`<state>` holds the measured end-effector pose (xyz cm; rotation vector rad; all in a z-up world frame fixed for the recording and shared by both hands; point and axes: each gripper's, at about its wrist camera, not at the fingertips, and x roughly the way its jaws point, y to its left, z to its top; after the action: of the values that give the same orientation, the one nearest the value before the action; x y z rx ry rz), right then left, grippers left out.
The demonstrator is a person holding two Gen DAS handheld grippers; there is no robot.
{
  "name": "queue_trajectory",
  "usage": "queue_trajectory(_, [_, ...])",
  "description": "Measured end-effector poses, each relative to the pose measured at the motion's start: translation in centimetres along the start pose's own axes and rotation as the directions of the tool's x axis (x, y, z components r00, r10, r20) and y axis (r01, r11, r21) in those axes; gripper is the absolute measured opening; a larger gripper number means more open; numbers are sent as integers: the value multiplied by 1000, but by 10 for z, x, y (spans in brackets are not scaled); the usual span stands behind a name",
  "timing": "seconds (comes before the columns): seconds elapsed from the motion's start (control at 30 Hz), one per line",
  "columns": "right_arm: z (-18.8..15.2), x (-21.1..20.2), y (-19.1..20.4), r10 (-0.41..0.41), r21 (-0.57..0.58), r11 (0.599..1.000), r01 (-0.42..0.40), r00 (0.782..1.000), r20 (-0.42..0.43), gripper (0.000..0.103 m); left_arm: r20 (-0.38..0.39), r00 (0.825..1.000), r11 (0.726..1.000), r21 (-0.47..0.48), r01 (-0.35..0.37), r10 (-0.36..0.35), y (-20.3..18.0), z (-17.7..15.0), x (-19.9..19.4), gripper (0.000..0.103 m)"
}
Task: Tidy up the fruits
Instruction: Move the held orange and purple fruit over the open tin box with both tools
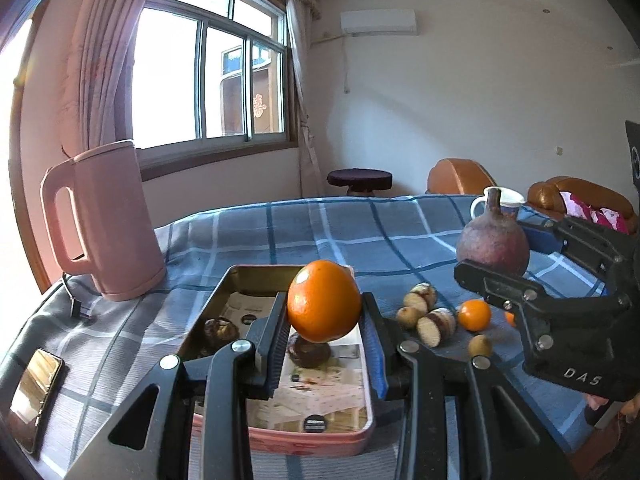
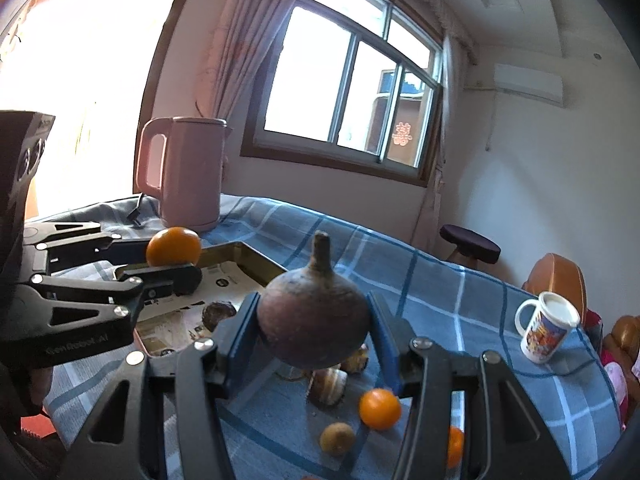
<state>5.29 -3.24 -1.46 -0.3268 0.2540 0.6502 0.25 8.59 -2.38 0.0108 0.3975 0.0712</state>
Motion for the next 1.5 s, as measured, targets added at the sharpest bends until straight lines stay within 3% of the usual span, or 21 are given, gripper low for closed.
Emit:
queue_trajectory(0.6, [35,50,15,75,-2,997,-75,995,-66,55,-101,993,998,-7,-55,54,44,6,30,36])
queue_trajectory(1.07, [23,96,34,123,21,992,-122,977,-174,55,-181,980,996,2,-84,83,69,6,53,36])
queue_trajectory(1.5, [14,114,45,135,9,991,-137,963,-234,55,-253,965,997,-11,-78,73,79,-2,71,36])
